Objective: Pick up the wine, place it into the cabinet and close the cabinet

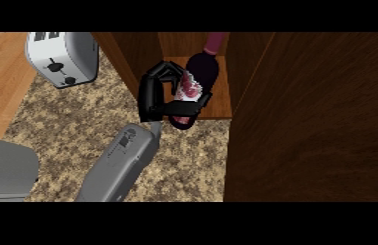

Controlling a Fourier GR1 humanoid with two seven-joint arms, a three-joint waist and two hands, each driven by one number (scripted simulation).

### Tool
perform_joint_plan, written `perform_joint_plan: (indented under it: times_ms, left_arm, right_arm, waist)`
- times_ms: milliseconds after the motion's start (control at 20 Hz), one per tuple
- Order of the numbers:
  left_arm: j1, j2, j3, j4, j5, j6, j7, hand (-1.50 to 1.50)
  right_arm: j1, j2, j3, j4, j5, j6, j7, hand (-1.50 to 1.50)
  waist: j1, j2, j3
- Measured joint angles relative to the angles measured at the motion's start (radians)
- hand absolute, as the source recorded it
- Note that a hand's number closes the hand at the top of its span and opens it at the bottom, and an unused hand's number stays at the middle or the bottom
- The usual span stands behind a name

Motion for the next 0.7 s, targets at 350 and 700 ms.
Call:
perform_joint_plan:
  times_ms: [350, 700]
  left_arm:
    - [-0.106, -0.004, 0.034, 0.142, 0.064, -0.018, -0.016, 1.50]
    - [-0.223, 0.000, 0.075, 0.321, 0.092, -0.040, -0.049, 1.50]
  right_arm:
    - [0.000, -0.006, -0.005, 0.004, 0.000, 0.005, -0.010, -1.50]
    - [0.010, 0.007, 0.011, 0.008, -0.001, 0.005, -0.025, -1.50]
  waist:
    - [-0.007, 0.001, 0.000]
    - [-0.011, 0.003, 0.000]
